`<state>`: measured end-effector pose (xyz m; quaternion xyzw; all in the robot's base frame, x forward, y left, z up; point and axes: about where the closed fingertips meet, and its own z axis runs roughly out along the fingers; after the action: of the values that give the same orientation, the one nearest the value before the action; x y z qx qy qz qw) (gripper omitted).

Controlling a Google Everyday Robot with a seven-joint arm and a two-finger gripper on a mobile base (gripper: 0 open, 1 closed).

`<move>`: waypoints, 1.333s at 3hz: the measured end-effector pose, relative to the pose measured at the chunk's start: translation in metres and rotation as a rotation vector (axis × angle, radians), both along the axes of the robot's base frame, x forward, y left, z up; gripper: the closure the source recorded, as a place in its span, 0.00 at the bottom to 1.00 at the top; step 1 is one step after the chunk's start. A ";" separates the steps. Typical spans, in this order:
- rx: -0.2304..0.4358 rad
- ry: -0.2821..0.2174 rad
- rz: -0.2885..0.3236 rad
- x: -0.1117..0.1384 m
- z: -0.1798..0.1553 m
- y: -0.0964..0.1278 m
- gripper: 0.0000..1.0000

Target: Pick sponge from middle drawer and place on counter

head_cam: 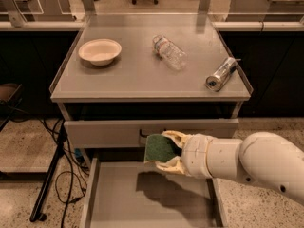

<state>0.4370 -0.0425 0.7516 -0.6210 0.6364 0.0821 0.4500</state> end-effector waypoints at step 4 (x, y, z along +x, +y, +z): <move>-0.156 -0.042 0.189 0.093 0.072 0.023 1.00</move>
Offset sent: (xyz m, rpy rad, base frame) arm 0.0483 0.0189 0.0431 -0.1650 -0.0589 0.1255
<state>0.5297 -0.0197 0.8233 -0.7130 0.5701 0.0613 0.4036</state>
